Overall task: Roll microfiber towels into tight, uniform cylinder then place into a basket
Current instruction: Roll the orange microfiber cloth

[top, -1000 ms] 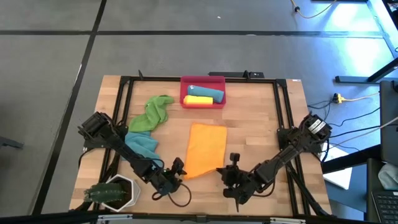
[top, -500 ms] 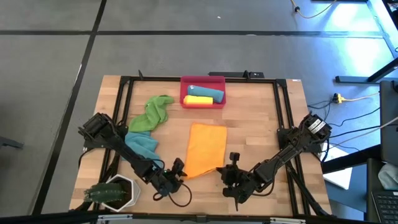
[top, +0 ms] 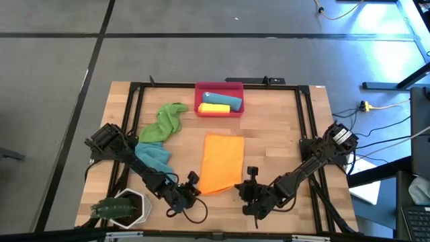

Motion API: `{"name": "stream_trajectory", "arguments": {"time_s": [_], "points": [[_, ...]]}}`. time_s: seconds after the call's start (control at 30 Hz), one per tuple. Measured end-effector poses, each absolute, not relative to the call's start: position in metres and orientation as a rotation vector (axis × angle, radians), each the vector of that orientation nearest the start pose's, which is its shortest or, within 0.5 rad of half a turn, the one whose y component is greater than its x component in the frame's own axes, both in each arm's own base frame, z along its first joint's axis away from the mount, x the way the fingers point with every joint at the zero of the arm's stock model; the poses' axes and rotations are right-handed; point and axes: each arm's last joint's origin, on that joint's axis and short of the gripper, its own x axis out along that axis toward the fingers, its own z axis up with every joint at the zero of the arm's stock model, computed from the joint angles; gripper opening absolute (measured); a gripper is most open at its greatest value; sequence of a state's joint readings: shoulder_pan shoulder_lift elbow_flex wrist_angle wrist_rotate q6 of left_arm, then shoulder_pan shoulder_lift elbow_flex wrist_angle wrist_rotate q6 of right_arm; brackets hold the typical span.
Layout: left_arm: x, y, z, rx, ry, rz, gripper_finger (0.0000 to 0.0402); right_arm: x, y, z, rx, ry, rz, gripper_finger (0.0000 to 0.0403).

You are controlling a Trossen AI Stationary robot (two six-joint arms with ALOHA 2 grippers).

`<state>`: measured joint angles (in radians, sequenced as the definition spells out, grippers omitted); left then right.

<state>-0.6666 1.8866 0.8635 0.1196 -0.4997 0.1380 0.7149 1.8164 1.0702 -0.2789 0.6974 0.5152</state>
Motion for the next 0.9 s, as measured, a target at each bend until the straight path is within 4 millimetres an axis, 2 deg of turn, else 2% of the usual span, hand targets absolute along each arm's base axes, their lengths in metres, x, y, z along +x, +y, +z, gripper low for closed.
{"name": "stream_trajectory", "arguments": {"time_s": [0.2,0.5,0.73,0.9], "points": [[0.277,-0.205,0.113,0.455,0.759,-0.288,0.0000,0.270,0.228,0.158,-0.097,0.830,-0.037,0.0004],[0.281,-0.224,0.176,0.428,0.729,-0.342,0.0000,0.256,0.252,0.162,-0.099,0.785,0.082,0.0003],[0.283,-0.212,0.203,0.432,0.754,-0.298,0.0000,0.261,0.242,0.161,-0.150,0.789,0.020,0.0004],[0.286,-0.189,0.206,0.436,0.831,-0.241,0.0000,0.264,0.220,0.157,-0.260,0.810,-0.164,0.0004]]}}
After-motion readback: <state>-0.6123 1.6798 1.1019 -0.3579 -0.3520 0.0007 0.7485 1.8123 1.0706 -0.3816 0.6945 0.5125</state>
